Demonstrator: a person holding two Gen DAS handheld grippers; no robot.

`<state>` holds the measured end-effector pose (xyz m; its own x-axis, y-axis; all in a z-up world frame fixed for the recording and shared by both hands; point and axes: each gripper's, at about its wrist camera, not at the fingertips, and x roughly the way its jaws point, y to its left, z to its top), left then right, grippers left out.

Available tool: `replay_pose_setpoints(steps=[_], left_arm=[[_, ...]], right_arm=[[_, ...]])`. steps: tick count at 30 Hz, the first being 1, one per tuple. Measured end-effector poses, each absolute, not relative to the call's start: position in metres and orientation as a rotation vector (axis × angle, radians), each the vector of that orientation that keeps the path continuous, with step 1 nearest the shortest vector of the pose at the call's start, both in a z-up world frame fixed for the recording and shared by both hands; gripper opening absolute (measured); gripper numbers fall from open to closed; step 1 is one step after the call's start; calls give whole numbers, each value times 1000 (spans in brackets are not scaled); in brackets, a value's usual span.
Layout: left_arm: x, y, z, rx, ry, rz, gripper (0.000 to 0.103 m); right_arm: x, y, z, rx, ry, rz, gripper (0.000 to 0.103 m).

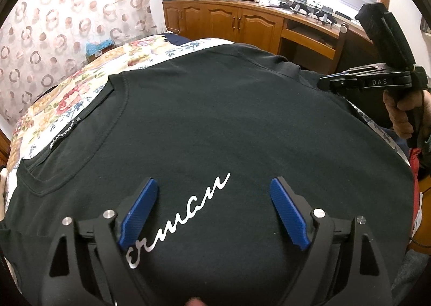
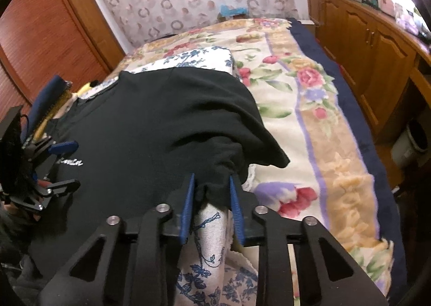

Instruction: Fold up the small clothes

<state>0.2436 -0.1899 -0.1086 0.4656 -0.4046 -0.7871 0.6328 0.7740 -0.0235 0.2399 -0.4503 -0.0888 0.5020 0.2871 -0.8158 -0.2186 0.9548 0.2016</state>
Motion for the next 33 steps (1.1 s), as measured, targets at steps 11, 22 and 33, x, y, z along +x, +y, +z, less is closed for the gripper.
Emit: replay_pose_setpoints(steps=[11, 22, 33], left_arm=[[243, -190, -110, 286, 874, -643, 87], [242, -173, -101, 230, 848, -621, 87], [243, -139, -77, 143, 750, -575, 87]], right_arm=[[223, -415, -37, -97, 870, 238, 3], [218, -369, -60, -90, 977, 353, 3], [214, -394, -27, -44, 921, 268, 35]])
